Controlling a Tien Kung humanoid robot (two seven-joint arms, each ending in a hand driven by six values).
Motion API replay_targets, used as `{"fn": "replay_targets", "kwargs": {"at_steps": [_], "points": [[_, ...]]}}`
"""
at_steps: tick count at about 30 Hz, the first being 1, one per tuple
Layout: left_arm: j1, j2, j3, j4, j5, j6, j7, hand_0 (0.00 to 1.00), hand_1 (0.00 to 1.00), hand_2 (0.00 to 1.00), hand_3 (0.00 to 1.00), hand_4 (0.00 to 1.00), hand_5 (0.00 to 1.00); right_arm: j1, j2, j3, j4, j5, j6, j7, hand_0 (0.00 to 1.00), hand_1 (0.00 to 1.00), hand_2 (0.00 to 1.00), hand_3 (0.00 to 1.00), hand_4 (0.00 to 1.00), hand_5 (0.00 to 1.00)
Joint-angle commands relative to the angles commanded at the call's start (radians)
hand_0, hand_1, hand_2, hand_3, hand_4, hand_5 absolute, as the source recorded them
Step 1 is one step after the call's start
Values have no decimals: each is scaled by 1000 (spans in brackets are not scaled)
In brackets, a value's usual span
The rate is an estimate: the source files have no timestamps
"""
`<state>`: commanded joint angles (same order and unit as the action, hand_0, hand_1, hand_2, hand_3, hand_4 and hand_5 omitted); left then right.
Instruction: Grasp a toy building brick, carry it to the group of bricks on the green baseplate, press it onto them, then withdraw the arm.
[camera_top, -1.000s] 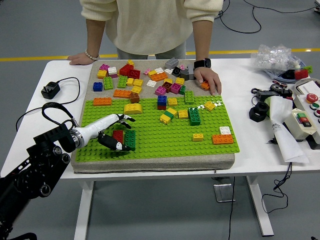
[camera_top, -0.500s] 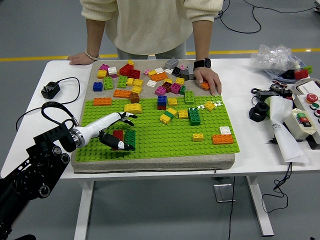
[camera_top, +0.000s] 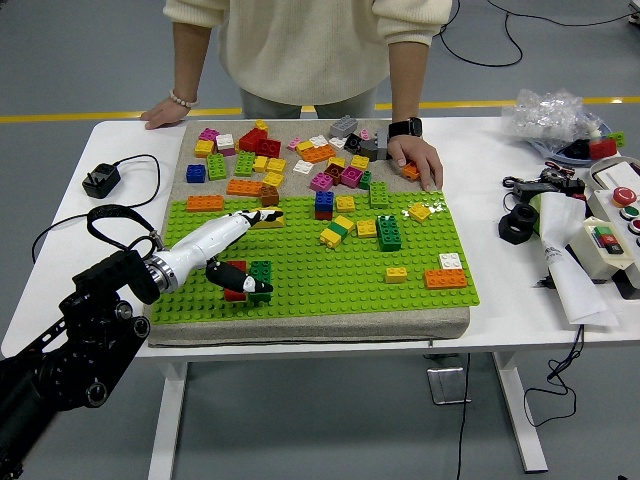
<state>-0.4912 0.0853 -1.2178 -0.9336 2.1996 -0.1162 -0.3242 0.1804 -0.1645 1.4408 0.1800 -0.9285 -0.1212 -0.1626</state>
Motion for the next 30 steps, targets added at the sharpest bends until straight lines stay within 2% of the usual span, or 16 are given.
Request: {"fn": "replay_targets", "kwargs": {"at_steps": [6,14,19,24,30], "points": [[4,-6,19,-13,-28,9,8,998,993,982,994,998,194,0,0,1,0,1,0,0,791,702,751,710,907,550],[10,-18,47,-6,-10,47,18,998,996,982,994,998,207,1,1,2,0,2,-1,1,789,702,751,711,907,551],[12,-26,62,1,1,97,16,998,993,978,992,998,203,0,0,2,0,4,1,0,790,702,751,710,907,551],[9,-33,77,34,15,155,9,998,993,978,992,998,203,4,-1,1,0,6,-2,-1,790,702,751,710,907,551],[11,-39,96,47,8,174,10,998,991,976,982,998,211,3,-1,1,0,7,0,-1,790,702,751,710,907,551]]}}
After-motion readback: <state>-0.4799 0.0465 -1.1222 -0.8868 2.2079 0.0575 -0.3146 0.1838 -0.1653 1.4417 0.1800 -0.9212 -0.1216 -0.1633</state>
